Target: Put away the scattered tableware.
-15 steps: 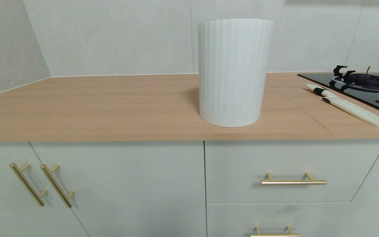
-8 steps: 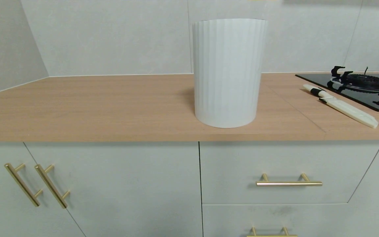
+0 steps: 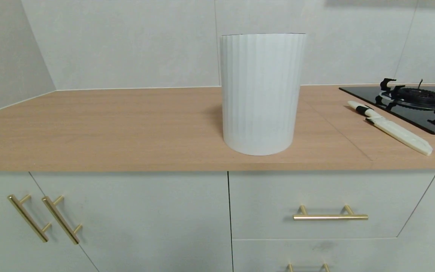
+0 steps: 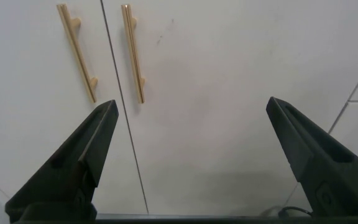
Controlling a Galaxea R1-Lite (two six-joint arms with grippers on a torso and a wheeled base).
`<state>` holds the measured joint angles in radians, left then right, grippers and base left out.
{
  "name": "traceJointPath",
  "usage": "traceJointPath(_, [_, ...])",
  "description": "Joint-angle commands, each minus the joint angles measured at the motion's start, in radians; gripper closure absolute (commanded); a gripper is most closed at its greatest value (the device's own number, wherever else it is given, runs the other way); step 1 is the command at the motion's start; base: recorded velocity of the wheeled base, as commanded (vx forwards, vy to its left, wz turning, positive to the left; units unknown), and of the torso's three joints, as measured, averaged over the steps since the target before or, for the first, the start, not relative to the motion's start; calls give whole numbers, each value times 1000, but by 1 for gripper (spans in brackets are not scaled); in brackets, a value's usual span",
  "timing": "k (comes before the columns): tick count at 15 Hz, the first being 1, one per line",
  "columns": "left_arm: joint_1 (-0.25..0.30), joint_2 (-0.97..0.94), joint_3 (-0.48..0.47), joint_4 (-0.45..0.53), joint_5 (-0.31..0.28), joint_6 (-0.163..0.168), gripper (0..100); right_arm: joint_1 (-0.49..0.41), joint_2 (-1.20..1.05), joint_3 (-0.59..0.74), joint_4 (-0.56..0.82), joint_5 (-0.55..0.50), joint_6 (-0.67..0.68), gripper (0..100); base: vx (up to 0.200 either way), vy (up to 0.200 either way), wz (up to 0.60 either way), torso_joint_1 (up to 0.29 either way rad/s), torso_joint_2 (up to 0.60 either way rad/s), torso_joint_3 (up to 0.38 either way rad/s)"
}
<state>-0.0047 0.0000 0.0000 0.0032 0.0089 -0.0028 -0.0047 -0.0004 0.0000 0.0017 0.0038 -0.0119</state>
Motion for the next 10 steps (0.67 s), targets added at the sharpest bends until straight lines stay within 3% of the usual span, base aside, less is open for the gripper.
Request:
traceJointPath(1, [0, 0, 0, 0, 0, 0, 0, 0, 0, 0, 0, 1, 0, 0, 0, 0, 0, 183, -359, -290])
traceJointPath(10, [0, 0, 0, 0, 0, 0, 0, 0, 0, 0, 0, 1, 0, 0, 0, 0, 0, 176, -491, -292])
